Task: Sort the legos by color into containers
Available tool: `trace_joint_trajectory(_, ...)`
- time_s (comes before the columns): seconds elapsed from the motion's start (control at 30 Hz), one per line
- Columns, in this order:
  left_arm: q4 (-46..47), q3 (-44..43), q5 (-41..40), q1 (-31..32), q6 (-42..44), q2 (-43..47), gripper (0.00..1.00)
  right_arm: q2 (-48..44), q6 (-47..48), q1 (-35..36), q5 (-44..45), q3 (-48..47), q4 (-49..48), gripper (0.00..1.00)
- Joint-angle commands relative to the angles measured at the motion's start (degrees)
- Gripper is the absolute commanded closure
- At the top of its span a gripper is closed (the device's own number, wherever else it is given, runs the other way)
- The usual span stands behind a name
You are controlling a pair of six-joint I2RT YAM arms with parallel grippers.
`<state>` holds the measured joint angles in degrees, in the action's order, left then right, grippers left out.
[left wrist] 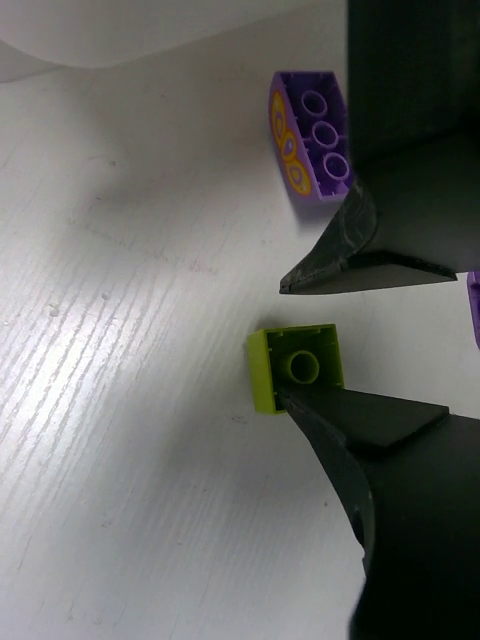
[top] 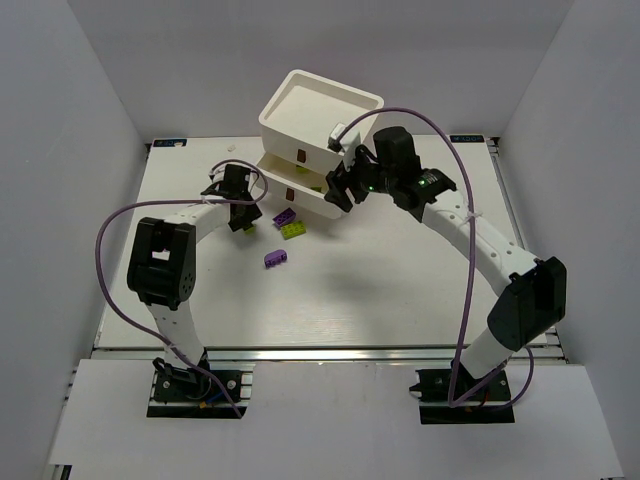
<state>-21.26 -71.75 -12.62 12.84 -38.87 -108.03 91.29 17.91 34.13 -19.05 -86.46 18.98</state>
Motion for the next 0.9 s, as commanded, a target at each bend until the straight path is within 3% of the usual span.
trace_joint_trajectory(0.0, -2.4, -0.8, 0.9, -0.4, 1.1, 0.2, 0.50, -0.3, -1.0, -0.8, -0.6, -0.6, -2.7, 0.28)
trace_joint_trajectory(0.1, -0.9, -0.1, 2.0, -0.4, 2.3, 2.1, 0.49, 0.0, -1.0, -0.9, -0.7, -0.7, -2.6, 0.28)
trace_joint_trajectory(0.23, 1.8, 0.8, 3.5, -0.4, 4.2, 6.1, 0.33, 0.3, -1.2, -1.3, -1.2, -0.8, -2.5, 0.28)
trace_joint_trajectory(0.33, 2.0, 0.7, 3.8, -0.4, 5.2, 8.4, 0.26, 0.5, -1.5, -1.3, -1.4, -0.6, -2.5, 0.28)
trace_joint_trajectory(0.63, -1.1, 1.7, 3.2, -0.4, 5.7, 9.9, 0.28, 0.7, -1.4, -1.6, -1.6, -1.0, -2.5, 0.28)
trace_joint_trajectory(0.87, -5.0, 0.6, 1.5, -0.4, 5.6, 6.8, 0.20, 0.6, -1.6, -1.9, -1.5, -0.7, -2.5, 0.28)
